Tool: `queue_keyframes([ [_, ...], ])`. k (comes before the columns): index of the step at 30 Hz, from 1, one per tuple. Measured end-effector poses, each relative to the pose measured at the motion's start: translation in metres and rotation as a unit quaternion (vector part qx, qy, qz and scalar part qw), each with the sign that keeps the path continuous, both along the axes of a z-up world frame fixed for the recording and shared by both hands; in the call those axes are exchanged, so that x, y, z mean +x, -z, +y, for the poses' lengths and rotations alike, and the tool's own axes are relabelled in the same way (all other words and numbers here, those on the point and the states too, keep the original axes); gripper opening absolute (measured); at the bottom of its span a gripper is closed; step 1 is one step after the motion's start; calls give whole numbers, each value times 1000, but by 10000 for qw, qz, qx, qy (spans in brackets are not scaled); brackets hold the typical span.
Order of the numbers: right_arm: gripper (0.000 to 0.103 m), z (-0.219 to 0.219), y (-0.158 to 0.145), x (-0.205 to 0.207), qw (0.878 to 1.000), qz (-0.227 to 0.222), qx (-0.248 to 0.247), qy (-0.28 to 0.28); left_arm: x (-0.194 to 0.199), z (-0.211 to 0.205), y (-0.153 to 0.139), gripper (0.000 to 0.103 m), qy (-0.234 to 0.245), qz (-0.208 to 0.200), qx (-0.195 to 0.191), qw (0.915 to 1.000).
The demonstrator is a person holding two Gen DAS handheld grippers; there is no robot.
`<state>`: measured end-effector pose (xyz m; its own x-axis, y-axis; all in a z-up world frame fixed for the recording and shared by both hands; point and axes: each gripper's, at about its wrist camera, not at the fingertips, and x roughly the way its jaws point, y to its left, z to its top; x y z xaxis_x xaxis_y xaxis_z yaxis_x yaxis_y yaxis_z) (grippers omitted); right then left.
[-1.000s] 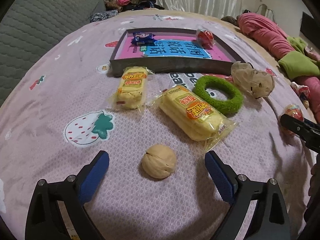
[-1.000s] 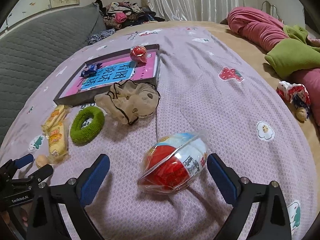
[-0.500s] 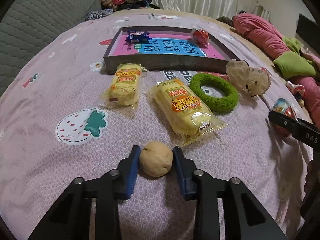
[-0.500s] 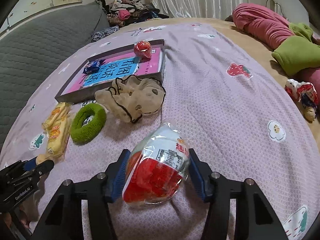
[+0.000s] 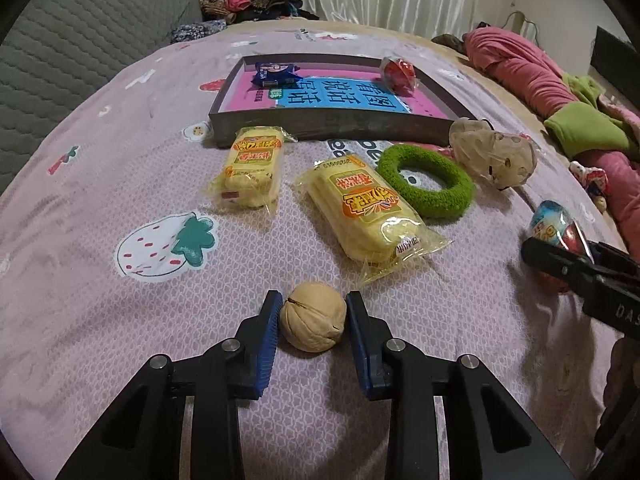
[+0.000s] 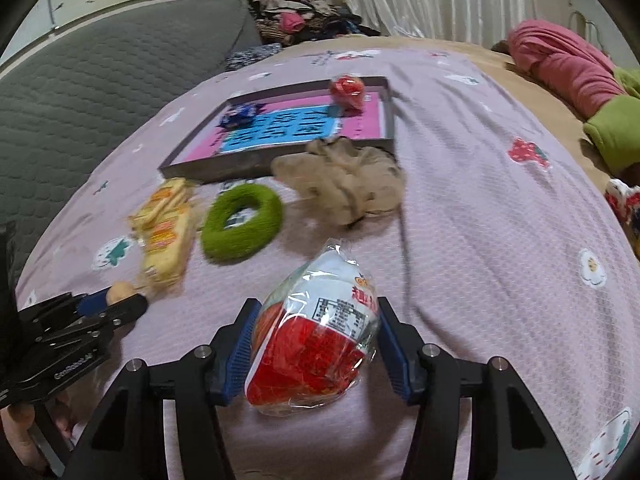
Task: Organize objects
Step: 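Lift the walnut with the left tool while the right tool lifts the red egg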
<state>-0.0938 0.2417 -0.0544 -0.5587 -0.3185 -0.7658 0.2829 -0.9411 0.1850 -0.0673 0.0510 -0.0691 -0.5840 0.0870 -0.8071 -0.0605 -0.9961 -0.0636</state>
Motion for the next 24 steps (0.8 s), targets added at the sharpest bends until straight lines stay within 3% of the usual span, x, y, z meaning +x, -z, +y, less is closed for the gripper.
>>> queue_keyframes([
  [12,56,-36,-5,25,9988,131,45,-480,13,-5,-12,33,-51,78,-30,10000],
  [24,56,-45,-17,49,9982,301,53,-522,30,-4,-32,33,-55,268,-137,9995],
])
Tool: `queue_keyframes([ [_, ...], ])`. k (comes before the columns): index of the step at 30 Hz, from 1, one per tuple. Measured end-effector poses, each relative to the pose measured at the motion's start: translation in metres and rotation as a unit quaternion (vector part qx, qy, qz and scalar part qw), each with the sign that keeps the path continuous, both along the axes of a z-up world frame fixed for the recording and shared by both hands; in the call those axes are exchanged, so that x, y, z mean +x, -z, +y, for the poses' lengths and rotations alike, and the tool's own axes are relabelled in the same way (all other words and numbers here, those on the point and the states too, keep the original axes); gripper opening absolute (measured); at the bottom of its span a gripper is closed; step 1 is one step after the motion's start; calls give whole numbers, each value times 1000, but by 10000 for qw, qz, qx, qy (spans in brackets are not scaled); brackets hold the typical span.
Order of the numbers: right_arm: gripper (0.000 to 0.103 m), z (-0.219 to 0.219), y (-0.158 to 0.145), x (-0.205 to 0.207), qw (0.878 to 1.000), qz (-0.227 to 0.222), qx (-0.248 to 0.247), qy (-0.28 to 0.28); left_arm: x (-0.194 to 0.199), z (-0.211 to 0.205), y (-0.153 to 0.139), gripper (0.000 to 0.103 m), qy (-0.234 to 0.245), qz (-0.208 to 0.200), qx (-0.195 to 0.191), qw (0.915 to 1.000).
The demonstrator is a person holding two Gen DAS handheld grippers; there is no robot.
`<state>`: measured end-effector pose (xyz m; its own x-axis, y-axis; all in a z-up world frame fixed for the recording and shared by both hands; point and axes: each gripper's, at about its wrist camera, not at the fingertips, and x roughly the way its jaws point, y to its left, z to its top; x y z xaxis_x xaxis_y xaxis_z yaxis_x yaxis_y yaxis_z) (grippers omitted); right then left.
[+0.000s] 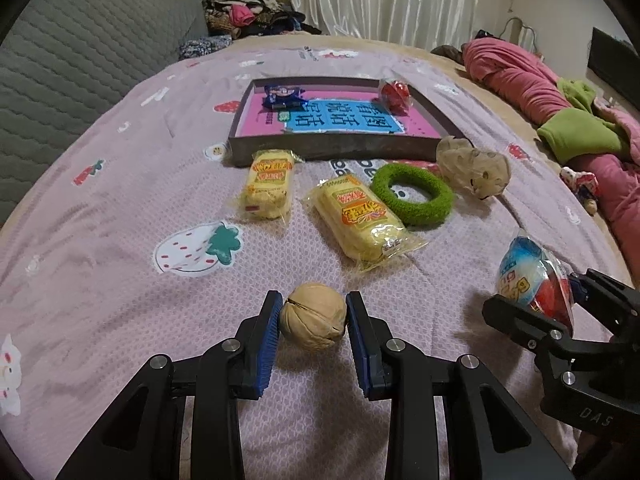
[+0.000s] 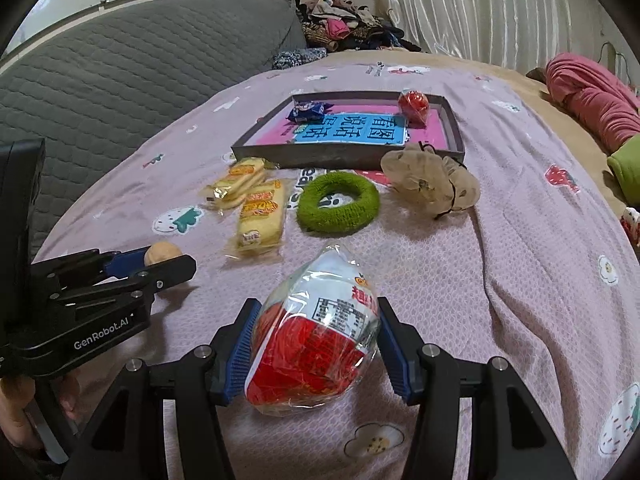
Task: Organize objects
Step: 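Lift the walnut with the left tool while the right tool lifts the red egg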
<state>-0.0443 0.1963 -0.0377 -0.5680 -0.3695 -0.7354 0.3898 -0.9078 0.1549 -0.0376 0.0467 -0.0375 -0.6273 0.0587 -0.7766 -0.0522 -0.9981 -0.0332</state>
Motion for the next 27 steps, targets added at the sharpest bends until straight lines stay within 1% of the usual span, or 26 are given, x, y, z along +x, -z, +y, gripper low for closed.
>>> queue_keyframes([
  [7,56,-3,-16,10,9997,207,-49,100,11,-2,-16,33,-29,153,-26,9999],
  [12,56,-5,-29,16,9992,374,-31,113,22,-3,-33,33,-68,337,-78,9994],
  [17,57,-3,-36,21,9990,428,-97,125,30,-3,-47,33,-81,468,-118,9988],
  [27,56,1,-60,35,9971,711,-199,166,44,-3,-66,33,-135,645,-119,9978],
])
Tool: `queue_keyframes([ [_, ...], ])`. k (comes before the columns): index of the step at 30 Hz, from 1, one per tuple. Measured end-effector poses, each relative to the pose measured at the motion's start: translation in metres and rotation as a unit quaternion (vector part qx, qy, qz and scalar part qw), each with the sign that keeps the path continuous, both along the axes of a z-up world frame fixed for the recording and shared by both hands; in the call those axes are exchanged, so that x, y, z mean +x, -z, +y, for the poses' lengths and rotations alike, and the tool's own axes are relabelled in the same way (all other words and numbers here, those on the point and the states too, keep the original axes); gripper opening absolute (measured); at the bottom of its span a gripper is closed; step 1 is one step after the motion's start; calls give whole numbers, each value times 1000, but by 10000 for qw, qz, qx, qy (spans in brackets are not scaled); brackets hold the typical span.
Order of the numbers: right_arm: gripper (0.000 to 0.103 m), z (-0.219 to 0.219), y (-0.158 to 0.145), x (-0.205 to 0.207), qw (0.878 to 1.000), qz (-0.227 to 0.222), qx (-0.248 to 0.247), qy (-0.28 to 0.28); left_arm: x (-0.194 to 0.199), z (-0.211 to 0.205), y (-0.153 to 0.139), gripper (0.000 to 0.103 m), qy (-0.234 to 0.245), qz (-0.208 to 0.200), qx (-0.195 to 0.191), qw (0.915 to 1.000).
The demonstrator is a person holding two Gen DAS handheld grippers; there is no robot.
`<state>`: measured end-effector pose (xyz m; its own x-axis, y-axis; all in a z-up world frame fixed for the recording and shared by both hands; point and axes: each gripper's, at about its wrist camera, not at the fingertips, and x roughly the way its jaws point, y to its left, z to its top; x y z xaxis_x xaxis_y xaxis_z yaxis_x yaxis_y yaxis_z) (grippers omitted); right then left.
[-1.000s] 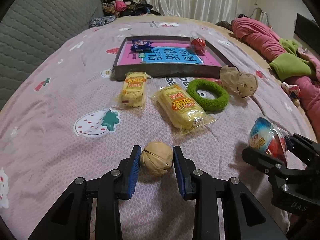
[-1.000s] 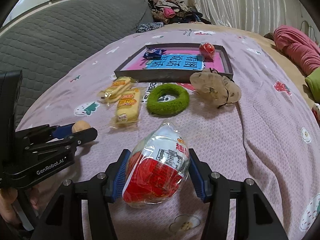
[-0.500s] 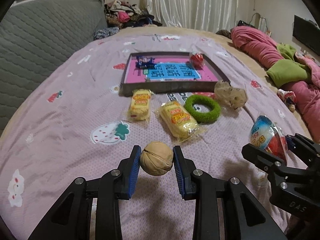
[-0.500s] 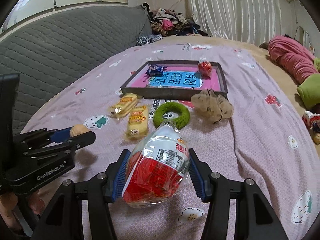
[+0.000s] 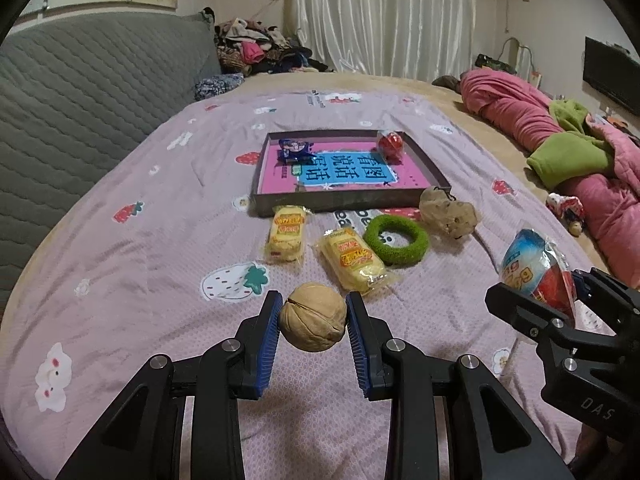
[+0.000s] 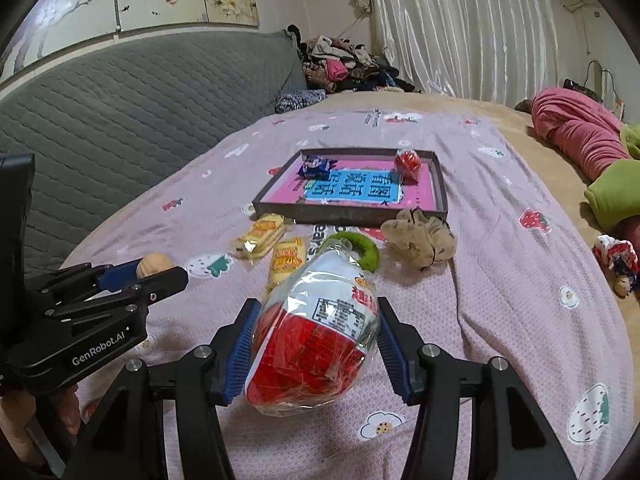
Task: Organize objects
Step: 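Lift the walnut with the left tool while the right tool lifts the red egg, then carry the walnut with the left tool while the right tool carries the egg over the tray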
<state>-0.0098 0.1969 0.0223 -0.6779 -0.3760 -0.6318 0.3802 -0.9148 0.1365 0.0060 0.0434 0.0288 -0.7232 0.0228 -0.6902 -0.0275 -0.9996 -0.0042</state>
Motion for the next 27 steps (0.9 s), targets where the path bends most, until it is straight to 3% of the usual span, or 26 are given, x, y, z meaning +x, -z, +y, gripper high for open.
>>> queue_keyframes([
  [14,56,6,-30,11,9995,316,-44,18,9,5,-22,33,40,199,2,9998],
  [27,57,1,-49,1,9990,445,47,33,-6,1,-43,34,76,375,-58,9992],
])
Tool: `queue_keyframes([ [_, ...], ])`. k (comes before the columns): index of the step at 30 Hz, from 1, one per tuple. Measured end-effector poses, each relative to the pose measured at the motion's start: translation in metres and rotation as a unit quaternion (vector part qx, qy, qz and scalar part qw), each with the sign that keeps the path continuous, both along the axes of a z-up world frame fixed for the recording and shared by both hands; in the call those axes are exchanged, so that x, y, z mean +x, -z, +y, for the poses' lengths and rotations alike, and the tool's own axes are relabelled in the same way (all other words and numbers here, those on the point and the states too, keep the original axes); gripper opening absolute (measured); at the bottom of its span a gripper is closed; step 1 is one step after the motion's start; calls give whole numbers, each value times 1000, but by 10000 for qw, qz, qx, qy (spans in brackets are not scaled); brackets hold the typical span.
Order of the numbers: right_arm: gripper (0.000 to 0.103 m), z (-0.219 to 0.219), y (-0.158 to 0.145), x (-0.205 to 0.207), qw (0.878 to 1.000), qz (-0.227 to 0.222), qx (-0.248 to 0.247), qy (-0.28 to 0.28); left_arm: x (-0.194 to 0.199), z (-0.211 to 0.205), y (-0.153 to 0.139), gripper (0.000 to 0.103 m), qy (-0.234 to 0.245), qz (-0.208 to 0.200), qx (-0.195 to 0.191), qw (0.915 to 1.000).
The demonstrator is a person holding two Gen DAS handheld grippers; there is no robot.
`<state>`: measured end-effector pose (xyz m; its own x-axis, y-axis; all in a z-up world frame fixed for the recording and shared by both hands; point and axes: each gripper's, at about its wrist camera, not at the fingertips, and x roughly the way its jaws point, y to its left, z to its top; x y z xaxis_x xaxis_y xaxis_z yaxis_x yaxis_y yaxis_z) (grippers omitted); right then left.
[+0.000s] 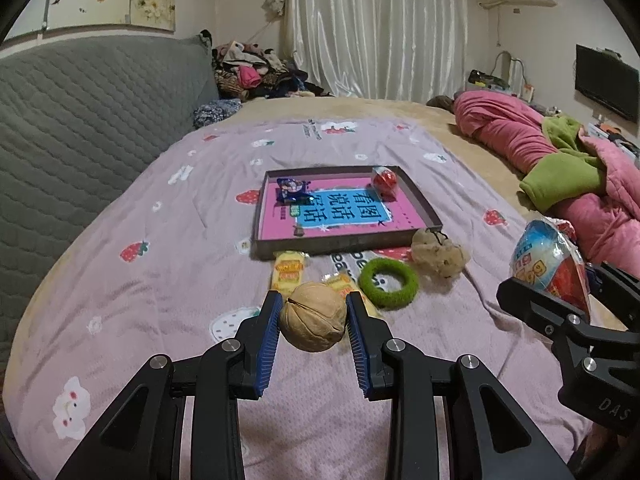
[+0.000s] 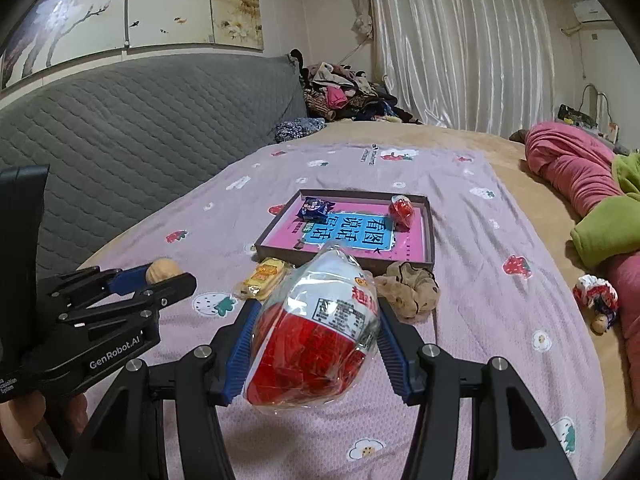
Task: Organize objects
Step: 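Carry the walnut with the left tool while the right tool carries the egg over the tray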
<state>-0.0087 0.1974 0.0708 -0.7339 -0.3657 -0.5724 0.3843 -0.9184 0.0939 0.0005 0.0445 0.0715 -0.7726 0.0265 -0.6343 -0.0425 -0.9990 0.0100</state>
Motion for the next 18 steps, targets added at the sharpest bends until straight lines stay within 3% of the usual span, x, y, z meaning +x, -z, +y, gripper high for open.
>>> queue_keyframes([
  [18,56,-6,-29,-22,9997,231,106,19,-32,-4,-28,34,24,145,-36,9999],
])
